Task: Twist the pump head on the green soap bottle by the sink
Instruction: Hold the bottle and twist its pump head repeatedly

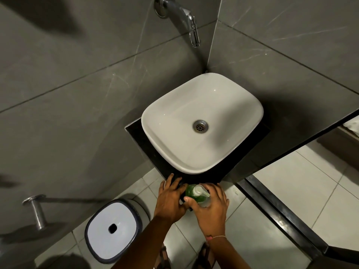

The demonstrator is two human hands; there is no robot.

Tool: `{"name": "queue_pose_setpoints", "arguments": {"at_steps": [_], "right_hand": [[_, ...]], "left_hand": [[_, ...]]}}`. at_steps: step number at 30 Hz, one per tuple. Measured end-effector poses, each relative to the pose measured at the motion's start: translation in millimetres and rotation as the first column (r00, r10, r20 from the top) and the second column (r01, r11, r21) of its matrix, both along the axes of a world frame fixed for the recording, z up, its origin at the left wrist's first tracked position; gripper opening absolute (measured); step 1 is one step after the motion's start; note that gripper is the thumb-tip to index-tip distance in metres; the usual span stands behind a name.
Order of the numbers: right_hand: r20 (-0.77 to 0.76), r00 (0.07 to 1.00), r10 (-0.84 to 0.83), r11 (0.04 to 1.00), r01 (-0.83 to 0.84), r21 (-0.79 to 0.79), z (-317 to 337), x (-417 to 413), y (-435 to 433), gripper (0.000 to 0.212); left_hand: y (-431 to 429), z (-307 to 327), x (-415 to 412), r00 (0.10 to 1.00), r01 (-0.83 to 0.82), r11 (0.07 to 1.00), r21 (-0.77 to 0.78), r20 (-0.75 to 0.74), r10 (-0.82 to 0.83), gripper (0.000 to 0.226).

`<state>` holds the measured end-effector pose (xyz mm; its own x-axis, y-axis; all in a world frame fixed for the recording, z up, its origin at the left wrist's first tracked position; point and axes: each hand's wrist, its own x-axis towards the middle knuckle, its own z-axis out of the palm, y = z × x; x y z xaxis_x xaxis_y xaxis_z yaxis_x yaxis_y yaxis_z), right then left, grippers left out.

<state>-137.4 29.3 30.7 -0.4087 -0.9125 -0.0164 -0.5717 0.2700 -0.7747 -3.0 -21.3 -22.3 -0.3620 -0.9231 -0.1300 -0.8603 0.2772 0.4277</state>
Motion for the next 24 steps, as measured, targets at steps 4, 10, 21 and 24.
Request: {"name": "queue_pose_setpoints", "arguments": {"at_steps": [4,10,21,24], "right_hand": [[0.112,0.992,-0.05,0.992,0.062,-0.106,2.5,6.0,-3.6,0.031],[0.116,0.984,0.138,0.99,-0.137,-0.025,-13.3,-6.7,-8.9,0.054],[0.042,0.959,0.279,0.956,-0.281,0.081,-2.4,-24.2,-9.7,0.077],[0.074,0.992,0.098,0.995,-0.096,-0.039,-3.7,-12.2,-4.7,0.049]], "left_hand": [[0.4,-2.1,-0.6,1.0,0.0,1.0,0.028,0.012,0.0,0.064],[-1.0,-1.6,0.4,0.999,0.018,0.999,0.041,0.026,-0.019,0.072],[0.0,-1.2,0.7,1.0,0.019,1.0,0.02,0.01,-0.019,0.063],[0.3,-1.4,0.3,1.0,0.012,1.0,0.027,0.012,-0.013,0.063]]}}
